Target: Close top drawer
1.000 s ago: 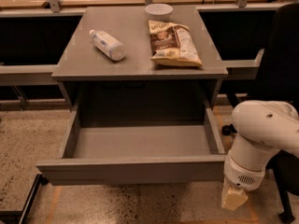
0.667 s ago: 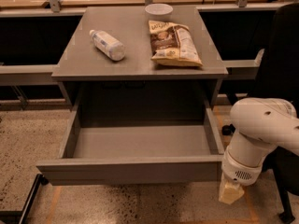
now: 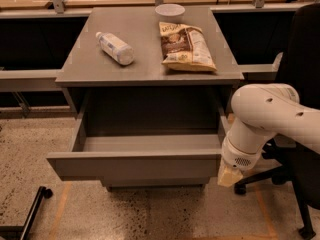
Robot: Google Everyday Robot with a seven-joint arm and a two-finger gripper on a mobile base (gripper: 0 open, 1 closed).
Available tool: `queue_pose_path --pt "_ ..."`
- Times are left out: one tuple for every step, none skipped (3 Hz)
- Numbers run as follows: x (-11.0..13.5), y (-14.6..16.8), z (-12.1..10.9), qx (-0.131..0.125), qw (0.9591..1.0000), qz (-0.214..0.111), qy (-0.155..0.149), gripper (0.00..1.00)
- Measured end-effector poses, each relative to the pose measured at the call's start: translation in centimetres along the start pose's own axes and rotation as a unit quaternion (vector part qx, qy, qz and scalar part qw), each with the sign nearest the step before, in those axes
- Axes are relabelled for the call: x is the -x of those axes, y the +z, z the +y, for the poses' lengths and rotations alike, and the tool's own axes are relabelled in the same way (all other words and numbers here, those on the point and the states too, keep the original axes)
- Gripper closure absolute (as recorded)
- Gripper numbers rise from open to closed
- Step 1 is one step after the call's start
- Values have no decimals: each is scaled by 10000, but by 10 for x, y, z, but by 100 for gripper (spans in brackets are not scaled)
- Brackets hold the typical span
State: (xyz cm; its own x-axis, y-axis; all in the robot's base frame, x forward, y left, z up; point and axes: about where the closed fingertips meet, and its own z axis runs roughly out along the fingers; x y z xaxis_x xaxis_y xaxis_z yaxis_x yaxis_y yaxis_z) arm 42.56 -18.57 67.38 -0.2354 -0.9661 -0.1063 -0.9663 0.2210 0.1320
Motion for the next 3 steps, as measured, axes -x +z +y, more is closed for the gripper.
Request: queue_pose_path --pt "0 2 -8 -170 9997 -54 170 100" --pt "19 12 -55 -479 9987 -75 -142 100" --pt "19 12 -55 -478 9987 -75 -143 100"
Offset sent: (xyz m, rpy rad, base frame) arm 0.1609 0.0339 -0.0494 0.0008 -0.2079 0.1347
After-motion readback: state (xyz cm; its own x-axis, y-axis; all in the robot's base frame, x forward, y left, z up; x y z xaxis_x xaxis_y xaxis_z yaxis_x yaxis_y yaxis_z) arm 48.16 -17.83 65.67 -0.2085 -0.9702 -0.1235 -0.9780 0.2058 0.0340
